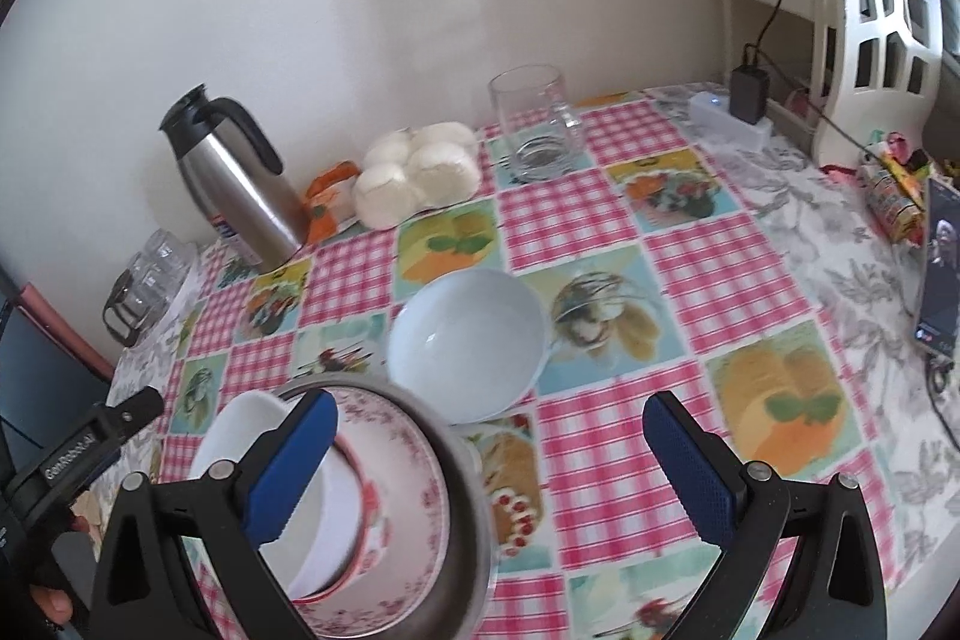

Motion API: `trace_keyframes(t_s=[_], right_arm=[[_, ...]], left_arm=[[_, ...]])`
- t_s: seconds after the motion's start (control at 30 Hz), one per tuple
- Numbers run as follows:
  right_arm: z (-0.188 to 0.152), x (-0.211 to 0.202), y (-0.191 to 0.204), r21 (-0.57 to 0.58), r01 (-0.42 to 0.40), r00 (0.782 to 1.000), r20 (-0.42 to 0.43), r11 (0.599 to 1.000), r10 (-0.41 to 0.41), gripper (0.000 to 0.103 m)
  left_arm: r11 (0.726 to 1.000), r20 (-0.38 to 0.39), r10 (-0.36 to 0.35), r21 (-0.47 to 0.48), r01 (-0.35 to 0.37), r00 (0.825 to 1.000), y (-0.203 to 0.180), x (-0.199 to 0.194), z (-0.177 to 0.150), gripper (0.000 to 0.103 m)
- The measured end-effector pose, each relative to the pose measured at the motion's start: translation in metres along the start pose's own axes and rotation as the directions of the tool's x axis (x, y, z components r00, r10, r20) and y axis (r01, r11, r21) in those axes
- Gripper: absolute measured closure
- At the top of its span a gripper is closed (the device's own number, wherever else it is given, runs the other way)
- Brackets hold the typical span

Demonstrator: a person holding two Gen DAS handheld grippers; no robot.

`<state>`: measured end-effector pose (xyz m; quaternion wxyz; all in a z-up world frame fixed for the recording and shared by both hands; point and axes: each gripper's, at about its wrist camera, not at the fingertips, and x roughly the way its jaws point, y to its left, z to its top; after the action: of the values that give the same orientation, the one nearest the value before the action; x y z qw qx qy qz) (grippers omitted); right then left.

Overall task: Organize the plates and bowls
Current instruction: 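Move both grippers toward the pale round bowl on the tablecloth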

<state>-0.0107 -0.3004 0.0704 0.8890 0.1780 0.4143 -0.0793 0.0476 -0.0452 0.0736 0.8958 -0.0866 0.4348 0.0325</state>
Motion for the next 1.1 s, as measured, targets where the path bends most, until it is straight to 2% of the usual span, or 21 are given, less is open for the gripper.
trace_keyframes(t_s=[0.07, 0.13, 0.3, 0.47, 0.6, 0.73, 0.8, 0.97, 1.1], right_arm=[[0.003, -0.003, -0.007, 0.000, 0.009, 1.000, 0.011, 1.000, -0.009, 0.000], [0.008, -0.006, -0.016, 0.012, 0.022, 0.999, 0.026, 1.000, -0.022, 0.000], [0.018, -0.015, -0.045, 0.076, 0.024, 0.997, 0.074, 0.997, -0.029, 0.000], [0.026, -0.016, -0.074, 0.138, 0.049, 0.994, 0.087, 0.989, -0.061, 0.000], [0.029, -0.004, -0.085, 0.164, 0.041, 0.997, 0.053, 0.986, -0.050, 0.000], [0.029, 0.008, -0.087, 0.162, 0.051, 0.998, 0.024, 0.986, -0.055, 0.003], [0.028, 0.016, -0.085, 0.151, 0.052, 0.999, 0.000, 0.987, -0.053, 0.008], [0.025, 0.042, -0.075, 0.125, 0.035, 0.997, -0.072, 0.991, -0.026, 0.015], [0.023, 0.062, -0.066, 0.120, 0.016, 0.993, -0.121, 0.993, -0.001, 0.024]], left_arm=[[1.000, 0.024, -0.021, 0.003, 0.021, 0.999, -0.006, -0.004, 0.002, 0.009], [0.999, 0.057, -0.037, 0.023, 0.036, 0.998, -0.016, -0.010, 0.005, 0.001], [0.993, 0.118, -0.074, 0.102, 0.062, 0.990, -0.043, -0.021, 0.009, 0.000], [0.978, 0.107, -0.125, 0.183, 0.104, 0.986, -0.074, -0.023, 0.012, 0.000], [0.961, 0.043, -0.153, 0.240, 0.139, 0.987, -0.102, -0.019, 0.010, 0.000], [0.939, -0.005, -0.122, 0.324, 0.118, 0.992, -0.129, -0.011, 0.005, 0.000], [0.929, -0.053, -0.119, 0.346, 0.130, 0.992, -0.138, -0.002, 0.006, 0.000], [0.903, -0.172, -0.056, 0.412, 0.124, 0.983, -0.156, 0.029, 0.012, 0.001], [0.881, -0.237, 0.006, 0.461, 0.107, 0.972, -0.172, 0.050, 0.016, 0.007]])
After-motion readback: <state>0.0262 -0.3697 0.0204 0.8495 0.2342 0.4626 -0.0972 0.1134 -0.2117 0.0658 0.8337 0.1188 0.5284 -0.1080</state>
